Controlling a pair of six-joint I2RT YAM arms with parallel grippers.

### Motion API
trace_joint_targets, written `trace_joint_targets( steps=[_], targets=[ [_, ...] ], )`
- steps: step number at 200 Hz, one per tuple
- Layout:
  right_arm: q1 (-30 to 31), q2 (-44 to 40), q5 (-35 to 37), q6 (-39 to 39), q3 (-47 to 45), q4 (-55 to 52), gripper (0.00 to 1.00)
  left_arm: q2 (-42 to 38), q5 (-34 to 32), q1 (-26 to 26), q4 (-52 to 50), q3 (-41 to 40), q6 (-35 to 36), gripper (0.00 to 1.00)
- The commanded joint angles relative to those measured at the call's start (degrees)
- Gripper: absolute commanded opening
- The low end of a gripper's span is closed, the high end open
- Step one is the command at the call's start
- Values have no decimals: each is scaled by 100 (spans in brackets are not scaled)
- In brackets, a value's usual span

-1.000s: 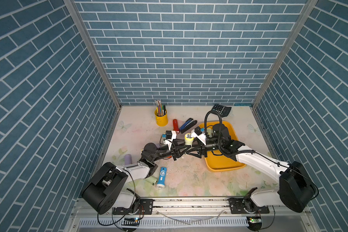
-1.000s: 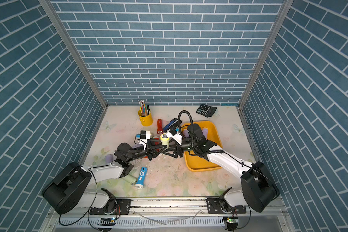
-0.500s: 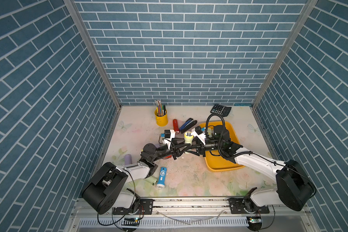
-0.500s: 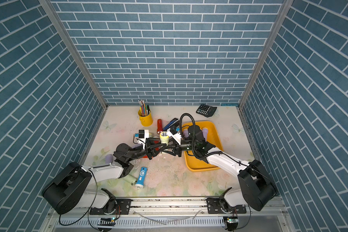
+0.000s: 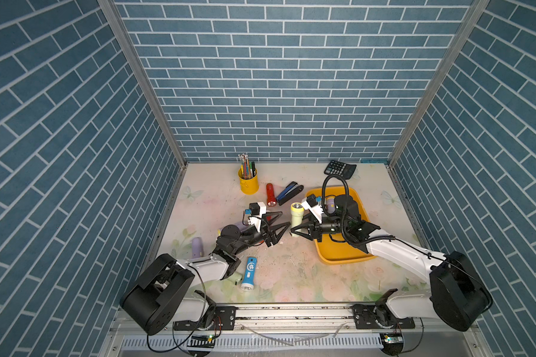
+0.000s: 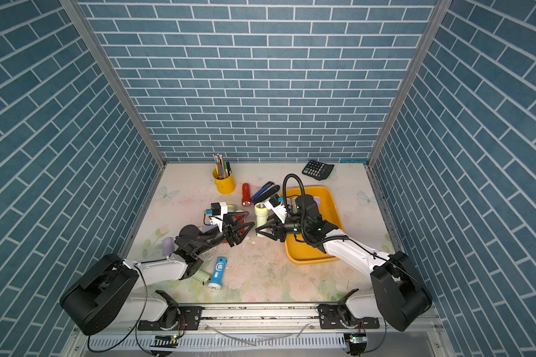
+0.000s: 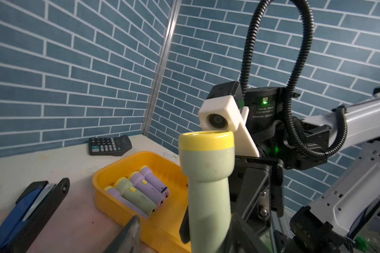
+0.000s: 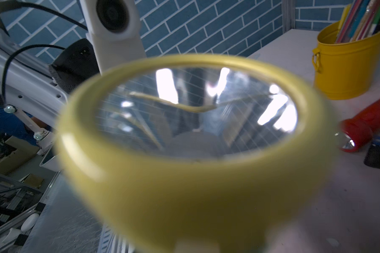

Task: Put the flashlights into the storage boxes
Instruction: Adjust the flashlight, then place the flashlight at the storage box.

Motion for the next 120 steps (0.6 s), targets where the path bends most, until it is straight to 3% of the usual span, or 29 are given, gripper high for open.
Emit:
trace_joint_targets(
  steps=[1,59,77,120],
  targets=[
    [-198,-302,184,-49,32,-843,19,-424,-606,-17,-1117,87,414,79],
    [-930,-275,778,-659,703,-3252,17,-1350,-1077,-99,-3262,313,1291,85],
    [-1038,-137,1032,-668,902,-3811,17,-1385,-1262,-164,-3671,407,1437,93],
    [-1397,-51,1242,-437,1041,-4858,17,-1115,-1752,-595,-4354,739,1901,93]
  ],
)
